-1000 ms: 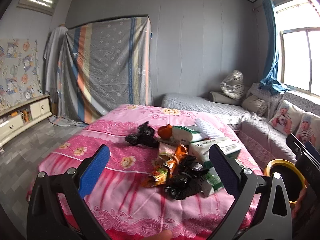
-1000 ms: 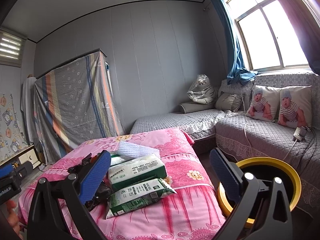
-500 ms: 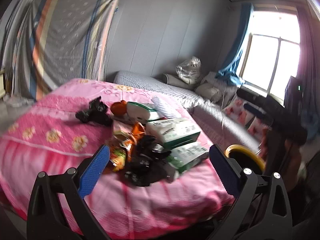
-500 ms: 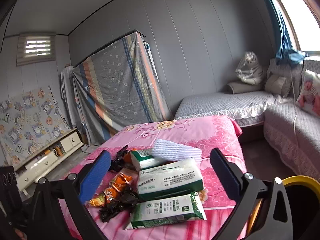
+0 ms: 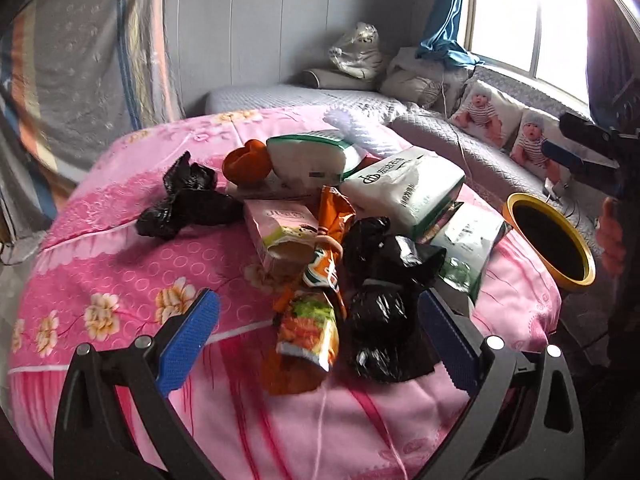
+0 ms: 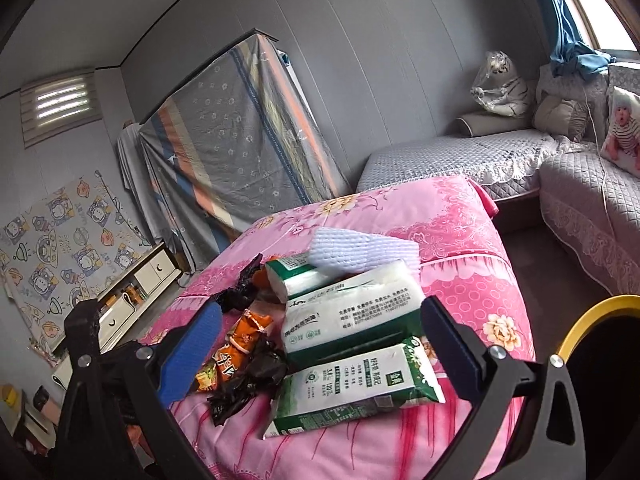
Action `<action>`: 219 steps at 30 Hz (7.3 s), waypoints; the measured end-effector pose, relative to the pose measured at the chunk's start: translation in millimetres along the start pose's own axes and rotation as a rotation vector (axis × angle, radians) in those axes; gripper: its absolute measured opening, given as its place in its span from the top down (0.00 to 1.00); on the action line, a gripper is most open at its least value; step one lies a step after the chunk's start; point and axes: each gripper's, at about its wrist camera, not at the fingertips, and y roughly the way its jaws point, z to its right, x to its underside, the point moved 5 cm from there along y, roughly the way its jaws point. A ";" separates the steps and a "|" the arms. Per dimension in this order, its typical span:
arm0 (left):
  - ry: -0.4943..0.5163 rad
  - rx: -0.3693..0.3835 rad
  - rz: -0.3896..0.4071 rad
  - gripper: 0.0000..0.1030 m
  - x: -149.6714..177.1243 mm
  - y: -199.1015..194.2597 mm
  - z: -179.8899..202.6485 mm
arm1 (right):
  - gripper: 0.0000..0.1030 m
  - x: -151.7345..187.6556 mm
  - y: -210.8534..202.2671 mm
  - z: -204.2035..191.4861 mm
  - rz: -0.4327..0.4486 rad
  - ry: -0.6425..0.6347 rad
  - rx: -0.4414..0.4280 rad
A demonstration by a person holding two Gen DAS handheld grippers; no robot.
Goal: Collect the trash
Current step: 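Grasp the orange snack wrapper with the left tool while the right tool reaches toward the white foam net, then grasp the white foam net with the right tool and lift it, then carry the wrapper and foam net over the yellow bin and open both tools, then grasp a black plastic bag on the bed with the left tool, then grasp the pink milk carton with the right tool and lift it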
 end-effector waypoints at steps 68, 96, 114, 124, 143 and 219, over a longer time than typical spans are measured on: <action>-0.139 0.106 0.196 0.61 -21.4 -56.4 -1.7 | 0.77 -60.9 79.3 32.4 -0.286 0.198 -0.260; 0.157 0.399 0.054 0.61 -90.2 43.6 181.4 | 0.77 20.6 -114.8 232.7 0.012 0.518 0.171; 0.305 0.496 -0.123 0.61 -103.8 161.1 345.9 | 0.75 75.9 -146.4 296.5 0.024 0.682 0.278; 0.320 0.491 -0.192 0.59 -93.0 201.9 388.5 | 0.72 88.6 -155.2 310.5 0.032 0.733 0.295; 0.128 0.400 -0.002 0.08 -121.6 145.1 311.2 | 0.39 66.8 -173.8 295.8 0.103 0.681 0.325; -0.323 -0.193 0.217 0.88 -33.5 -46.6 -111.3 | 0.27 21.4 154.2 -116.3 -0.618 0.006 -0.254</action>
